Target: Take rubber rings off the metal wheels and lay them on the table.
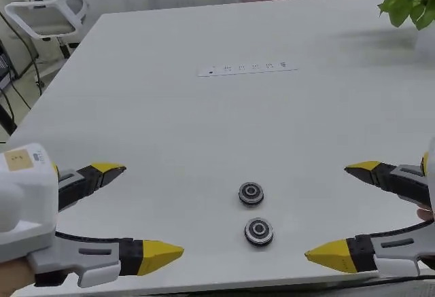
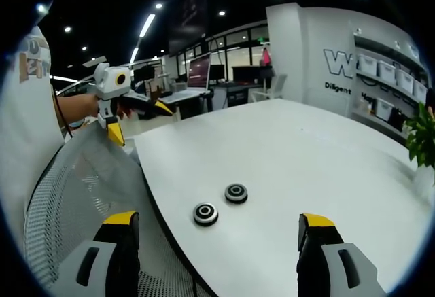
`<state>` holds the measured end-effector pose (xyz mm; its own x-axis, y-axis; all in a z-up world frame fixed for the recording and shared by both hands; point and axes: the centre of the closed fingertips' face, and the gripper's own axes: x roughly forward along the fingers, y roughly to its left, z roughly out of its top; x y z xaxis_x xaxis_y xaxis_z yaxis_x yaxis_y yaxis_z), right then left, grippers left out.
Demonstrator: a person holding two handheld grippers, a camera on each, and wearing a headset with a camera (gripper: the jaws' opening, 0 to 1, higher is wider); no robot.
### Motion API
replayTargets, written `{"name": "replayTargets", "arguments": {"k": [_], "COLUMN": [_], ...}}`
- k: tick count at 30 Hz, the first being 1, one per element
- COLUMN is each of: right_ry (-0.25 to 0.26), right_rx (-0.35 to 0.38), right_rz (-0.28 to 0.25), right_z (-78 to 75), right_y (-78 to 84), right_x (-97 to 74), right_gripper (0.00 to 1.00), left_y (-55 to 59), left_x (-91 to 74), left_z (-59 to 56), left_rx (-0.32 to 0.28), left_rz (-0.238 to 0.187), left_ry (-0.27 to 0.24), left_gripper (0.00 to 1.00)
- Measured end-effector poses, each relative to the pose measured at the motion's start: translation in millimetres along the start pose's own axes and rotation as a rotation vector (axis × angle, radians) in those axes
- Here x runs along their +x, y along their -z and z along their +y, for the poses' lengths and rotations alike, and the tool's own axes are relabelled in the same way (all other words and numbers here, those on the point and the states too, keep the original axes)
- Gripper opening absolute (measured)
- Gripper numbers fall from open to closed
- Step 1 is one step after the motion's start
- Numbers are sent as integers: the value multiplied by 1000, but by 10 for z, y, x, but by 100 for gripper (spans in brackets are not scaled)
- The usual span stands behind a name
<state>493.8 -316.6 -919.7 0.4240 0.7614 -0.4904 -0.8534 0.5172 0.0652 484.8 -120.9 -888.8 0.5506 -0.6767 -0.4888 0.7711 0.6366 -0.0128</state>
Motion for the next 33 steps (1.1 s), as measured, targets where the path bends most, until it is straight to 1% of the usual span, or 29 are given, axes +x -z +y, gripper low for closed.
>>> {"name": "replayTargets", "arguments": {"k": [1, 4, 8, 12, 17, 20, 22, 24, 29, 33], "right_ry": [0, -1, -4, -10, -13, -24, -27, -30, -48, -63], "right_rx": [-1, -2, -7, -12, -23, -28, -41, -53, -56, -74], "right_rz": [0, 0, 4, 0, 2, 2, 10, 17, 10, 14], "right_z": [0, -2, -9, -15, -37, -34, -51, -67, -78, -70], "right_y": [-2, -8, -10, -37, -54, -58, -37, -18, -15, -6], "right_x": [0, 5, 18, 36, 62, 84, 108, 135, 194, 244], "right_gripper": [97, 97, 97, 97, 97, 96, 95, 94, 92, 91], "left_y": [3, 17, 27, 10, -10, -17, -32, -48, -53, -76], "left_x": [2, 7, 12, 24, 70, 111, 139, 170, 252, 307], "left_z": [8, 33, 27, 36, 24, 21, 19, 16, 7, 1], "left_rx": [-2, 1, -8, 8, 20, 35, 54, 58, 77, 103], "left_rz": [2, 12, 18, 14, 15, 24, 22, 20, 32, 25], "left_ry": [-2, -15, -4, -3, 17, 27, 31, 41, 63, 76], "left_gripper": [90, 94, 93, 93, 92, 90, 89, 88, 88, 85]}}
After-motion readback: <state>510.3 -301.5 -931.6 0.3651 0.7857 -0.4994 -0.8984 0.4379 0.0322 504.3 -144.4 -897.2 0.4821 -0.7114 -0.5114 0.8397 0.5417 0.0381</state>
